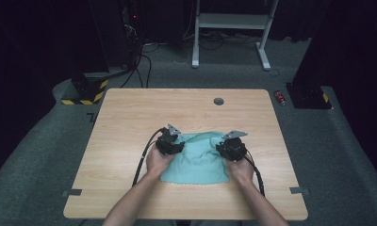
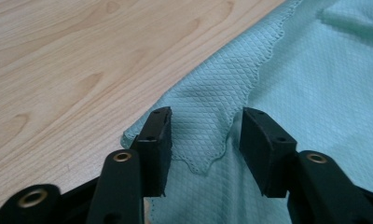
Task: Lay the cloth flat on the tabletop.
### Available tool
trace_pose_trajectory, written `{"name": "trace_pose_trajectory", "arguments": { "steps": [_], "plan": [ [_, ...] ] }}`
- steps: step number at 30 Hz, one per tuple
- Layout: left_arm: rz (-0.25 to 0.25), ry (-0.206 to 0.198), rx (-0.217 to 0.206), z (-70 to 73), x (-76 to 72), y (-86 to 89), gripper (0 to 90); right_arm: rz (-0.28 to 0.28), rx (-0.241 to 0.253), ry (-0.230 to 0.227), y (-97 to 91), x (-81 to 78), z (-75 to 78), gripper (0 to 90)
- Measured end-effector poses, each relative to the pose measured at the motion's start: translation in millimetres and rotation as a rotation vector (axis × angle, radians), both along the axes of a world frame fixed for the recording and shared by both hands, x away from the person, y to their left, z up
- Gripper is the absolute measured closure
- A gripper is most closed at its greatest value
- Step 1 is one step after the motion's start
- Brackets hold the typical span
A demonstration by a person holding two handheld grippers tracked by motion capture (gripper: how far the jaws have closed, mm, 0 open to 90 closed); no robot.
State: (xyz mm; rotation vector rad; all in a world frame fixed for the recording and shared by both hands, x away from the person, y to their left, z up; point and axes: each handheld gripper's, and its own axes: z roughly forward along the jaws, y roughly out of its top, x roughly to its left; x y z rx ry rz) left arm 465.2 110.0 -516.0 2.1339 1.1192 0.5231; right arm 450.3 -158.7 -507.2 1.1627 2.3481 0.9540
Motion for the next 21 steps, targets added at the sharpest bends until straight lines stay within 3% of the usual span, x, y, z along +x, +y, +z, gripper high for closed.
{"name": "trace_pose_trajectory", "arguments": {
  "steps": [3, 5, 7, 8, 11, 15, 17, 21],
  "plan": [
    [0.006, 0.003, -0.008, 0.9, 1.9, 0.9, 59.5, 0.007, 0.006, 0.013, -3.2, 3.2, -2.3, 82.4],
    [0.002, 0.035, -0.003, 2.0, 5.9, -0.1, 62.6, 0.015, 0.009, 0.02, -4.0, 4.4, -3.2, 88.4],
    [-0.008, 0.028, -0.004, 5.7, 8.4, -3.3, 68.4, 0.023, -0.009, 0.022, -2.4, 5.0, -5.1, 90.0],
    [-0.007, 0.016, 0.011, 7.7, 9.1, -5.1, 71.8, 0.028, -0.023, 0.025, -1.4, 5.5, -6.8, 90.0],
    [-0.022, 0.034, 0.044, 9.2, 14.5, -8.9, 79.8, 0.028, -0.024, 0.021, -0.9, 5.1, -6.9, 90.0],
    [0.003, 0.037, 0.013, 9.0, 20.1, -4.5, 88.5, 0.03, -0.025, 0.018, -1.1, 5.2, -7.0, 90.0],
    [0.027, 0.042, -0.013, 8.1, 24.1, 0.0, 89.5, 0.032, -0.026, 0.013, -1.6, 6.0, -7.2, 90.0],
    [0.053, 0.046, -0.021, 11.5, 35.8, 5.0, 89.6, 0.028, -0.041, 0.015, -2.0, 8.6, -6.3, 90.0]
  ]
}}
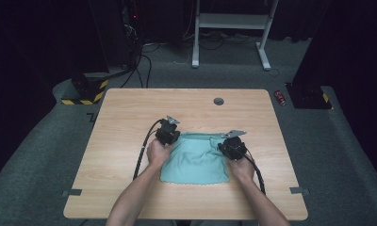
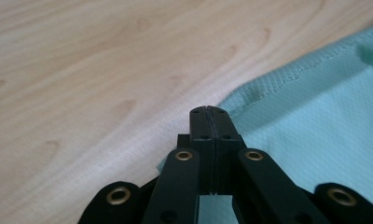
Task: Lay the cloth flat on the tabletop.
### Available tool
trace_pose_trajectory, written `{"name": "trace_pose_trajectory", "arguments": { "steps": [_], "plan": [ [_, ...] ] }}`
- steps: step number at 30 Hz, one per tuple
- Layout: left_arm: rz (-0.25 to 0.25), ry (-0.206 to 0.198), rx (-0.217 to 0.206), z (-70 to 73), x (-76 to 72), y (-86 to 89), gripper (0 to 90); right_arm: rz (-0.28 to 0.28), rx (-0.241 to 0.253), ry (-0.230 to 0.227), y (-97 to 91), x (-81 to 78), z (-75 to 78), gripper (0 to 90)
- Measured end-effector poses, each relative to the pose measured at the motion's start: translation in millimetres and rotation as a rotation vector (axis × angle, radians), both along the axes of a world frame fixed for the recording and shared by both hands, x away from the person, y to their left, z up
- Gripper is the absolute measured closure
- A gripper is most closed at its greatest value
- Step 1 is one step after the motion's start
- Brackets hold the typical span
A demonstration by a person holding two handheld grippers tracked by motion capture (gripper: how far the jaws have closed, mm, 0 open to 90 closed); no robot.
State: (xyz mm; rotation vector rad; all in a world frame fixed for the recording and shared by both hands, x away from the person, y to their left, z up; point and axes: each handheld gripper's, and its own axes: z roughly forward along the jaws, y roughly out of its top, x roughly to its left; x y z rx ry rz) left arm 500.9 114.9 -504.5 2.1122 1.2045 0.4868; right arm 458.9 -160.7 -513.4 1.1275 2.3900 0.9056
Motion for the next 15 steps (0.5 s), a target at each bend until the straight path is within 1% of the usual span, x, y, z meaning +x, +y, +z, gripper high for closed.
{"name": "trace_pose_trajectory", "arguments": {
  "steps": [1, 2, 3, 4, 5, 7, 9, 10, 11, 12, 13, 14, 15],
  "plan": [
    [0.011, -0.011, -0.013, 1.0, 2.6, 0.5, 89.6, -0.004, -0.012, -0.003, 0.3, 1.1, 0.5, 90.0],
    [0.014, -0.002, -0.014, 1.9, 6.6, 1.5, 89.5, -0.01, -0.02, -0.002, 0.4, 2.9, 1.1, 90.0],
    [0.017, -0.001, -0.014, 1.9, 10.4, 2.2, 88.7, -0.016, -0.024, -0.003, -0.1, 5.1, 1.2, 90.0],
    [0.024, -0.005, -0.014, 2.1, 13.2, 2.4, 85.8, -0.019, -0.027, -0.002, -1.3, 8.0, 1.4, 90.0],
    [0.031, -0.019, -0.018, 2.4, 14.8, 3.6, 81.7, -0.031, -0.024, -0.005, -2.5, 10.3, 1.5, 90.0],
    [0.045, -0.011, -0.034, 2.6, 15.0, 6.1, 74.0, -0.058, -0.014, -0.003, -6.5, 13.9, 1.3, 88.3],
    [0.039, -0.008, -0.027, 3.5, 11.2, 9.1, 66.1, -0.08, -0.003, -0.009, -11.2, 14.8, 2.8, 85.7],
    [0.03, -0.013, -0.024, 4.6, 7.3, 11.2, 63.3, -0.088, 0.008, -0.01, -13.7, 15.1, 3.9, 84.5],
    [0.028, -0.019, -0.009, 6.0, 4.3, 13.3, 60.1, -0.093, 0.018, -0.011, -16.2, 15.0, 5.6, 83.6],
    [0.027, -0.029, -0.001, 8.0, 1.2, 16.0, 57.9, -0.096, 0.015, -0.013, -16.9, 15.1, 6.7, 82.9],
    [0.028, -0.037, -0.003, 9.6, -1.2, 18.3, 55.9, -0.093, 0.001, -0.018, -17.1, 16.1, 7.6, 81.9],
    [0.028, -0.049, -0.012, 12.8, -4.3, 22.7, 55.0, -0.093, -0.002, -0.019, -17.1, 17.0, 8.1, 80.5],
    [0.028, -0.053, -0.022, 14.6, -5.8, 24.9, 53.8, -0.105, 0.006, -0.018, -16.9, 18.2, 9.6, 78.0]
  ]
}}
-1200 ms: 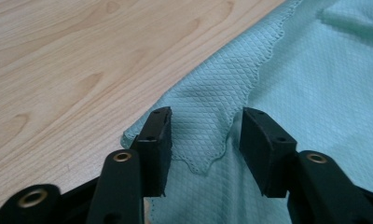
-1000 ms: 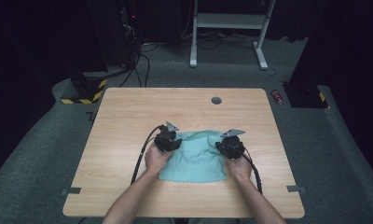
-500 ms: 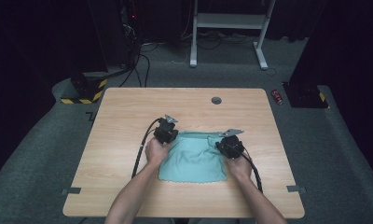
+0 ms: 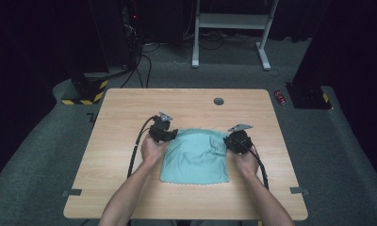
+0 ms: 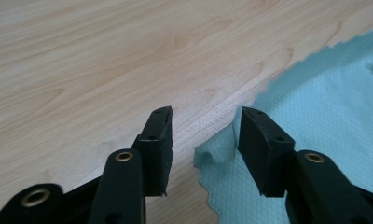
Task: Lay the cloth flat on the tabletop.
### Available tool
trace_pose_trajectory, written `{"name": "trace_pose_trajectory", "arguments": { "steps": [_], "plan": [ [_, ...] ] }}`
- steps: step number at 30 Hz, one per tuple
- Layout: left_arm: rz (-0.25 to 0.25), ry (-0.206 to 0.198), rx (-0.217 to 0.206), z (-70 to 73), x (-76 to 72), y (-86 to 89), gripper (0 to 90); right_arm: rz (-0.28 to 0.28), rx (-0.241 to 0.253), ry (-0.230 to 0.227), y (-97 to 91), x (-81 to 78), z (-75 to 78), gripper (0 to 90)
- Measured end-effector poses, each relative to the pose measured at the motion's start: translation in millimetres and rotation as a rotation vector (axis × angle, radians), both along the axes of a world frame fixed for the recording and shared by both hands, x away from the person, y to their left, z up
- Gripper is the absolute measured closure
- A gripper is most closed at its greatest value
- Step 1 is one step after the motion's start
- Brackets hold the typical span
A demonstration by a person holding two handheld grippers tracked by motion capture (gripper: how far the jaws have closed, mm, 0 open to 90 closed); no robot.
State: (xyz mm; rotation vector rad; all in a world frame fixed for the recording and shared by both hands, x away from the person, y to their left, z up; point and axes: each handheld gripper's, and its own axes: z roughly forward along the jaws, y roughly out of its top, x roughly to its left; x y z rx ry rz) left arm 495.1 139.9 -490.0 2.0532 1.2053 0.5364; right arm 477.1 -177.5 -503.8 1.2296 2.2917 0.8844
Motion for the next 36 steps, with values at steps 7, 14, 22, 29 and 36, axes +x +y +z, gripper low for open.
{"name": "trace_pose_trajectory", "arguments": {
  "steps": [7, 14, 22, 29, 36],
  "plan": [
    [-0.042, 0.023, -0.035, 0.4, -7.2, 1.5, 50.0, -0.066, 0.016, 0.019, -0.3, 8.3, -4.1, 68.8],
    [-0.014, 0.069, -0.024, -17.8, -12.1, -5.5, 50.1, -0.029, -0.005, 0.056, 7.9, -3.2, -6.5, 71.9],
    [-0.026, 0.09, -0.016, -23.5, -34.2, 3.2, 49.4, -0.016, -0.059, 0.048, 5.7, 9.8, -4.2, 90.0],
    [-0.051, 0.086, -0.047, -19.4, -67.0, 12.2, 49.6, -0.038, -0.057, 0.03, 8.3, 27.5, 3.9, 89.6],
    [-0.097, 0.094, -0.049, -16.2, -117.7, 18.2, 51.1, -0.002, 0.026, -0.018, -2.3, -18.0, 21.3, 74.3]
  ]
}}
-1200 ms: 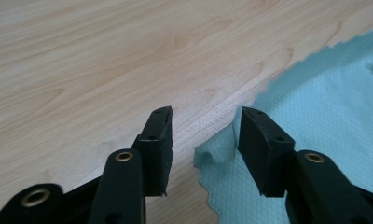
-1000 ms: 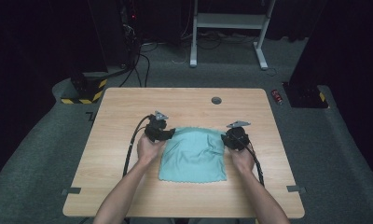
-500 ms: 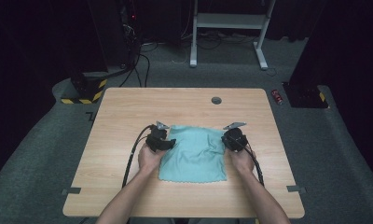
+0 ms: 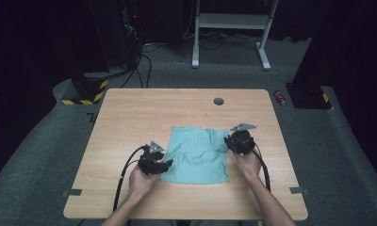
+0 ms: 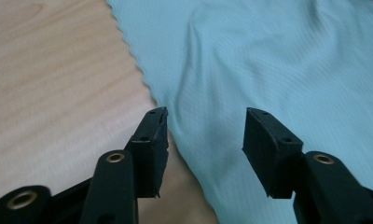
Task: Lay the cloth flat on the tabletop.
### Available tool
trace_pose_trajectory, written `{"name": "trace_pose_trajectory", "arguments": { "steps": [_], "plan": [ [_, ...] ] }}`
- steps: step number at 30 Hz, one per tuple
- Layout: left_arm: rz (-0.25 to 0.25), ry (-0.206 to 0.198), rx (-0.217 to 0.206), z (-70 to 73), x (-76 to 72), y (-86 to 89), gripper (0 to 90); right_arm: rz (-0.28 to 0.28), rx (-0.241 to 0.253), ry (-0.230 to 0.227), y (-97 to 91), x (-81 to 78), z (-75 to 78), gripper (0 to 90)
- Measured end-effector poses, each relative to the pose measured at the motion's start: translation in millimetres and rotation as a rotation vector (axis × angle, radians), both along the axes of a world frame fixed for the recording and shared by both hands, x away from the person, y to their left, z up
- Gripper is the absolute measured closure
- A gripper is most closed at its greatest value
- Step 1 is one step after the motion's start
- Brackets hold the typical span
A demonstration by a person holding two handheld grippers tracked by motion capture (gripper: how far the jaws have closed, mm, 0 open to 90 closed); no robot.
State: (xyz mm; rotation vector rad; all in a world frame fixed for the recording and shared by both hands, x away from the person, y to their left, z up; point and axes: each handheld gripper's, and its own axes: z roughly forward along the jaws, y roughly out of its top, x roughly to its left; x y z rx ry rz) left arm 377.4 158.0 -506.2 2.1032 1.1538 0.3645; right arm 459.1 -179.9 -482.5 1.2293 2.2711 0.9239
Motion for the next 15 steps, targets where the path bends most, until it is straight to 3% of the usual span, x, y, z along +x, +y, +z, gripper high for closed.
{"name": "trace_pose_trajectory", "arguments": {
  "steps": [4, 7, 12, 15],
  "plan": [
    [0.009, 0.013, -0.005, -5.6, -18.5, 1.8, 57.0, 0.107, -0.014, 0.016, -3.0, -51.7, -4.0, 71.9],
    [0.014, 0.015, -0.021, -8.6, -25.7, 3.7, 62.3, 0.132, -0.011, 0.029, -5.5, -79.2, -13.6, 69.5],
    [0.011, 0.029, -0.019, -7.9, -27.9, 5.8, 74.9, 0.149, -0.015, 0.049, -3.0, -96.7, -27.3, 69.5],
    [-0.001, 0.031, -0.011, -8.0, -29.7, 3.8, 85.5, 0.159, -0.025, 0.04, 0.4, -99.1, -31.0, 79.3]
  ]
}}
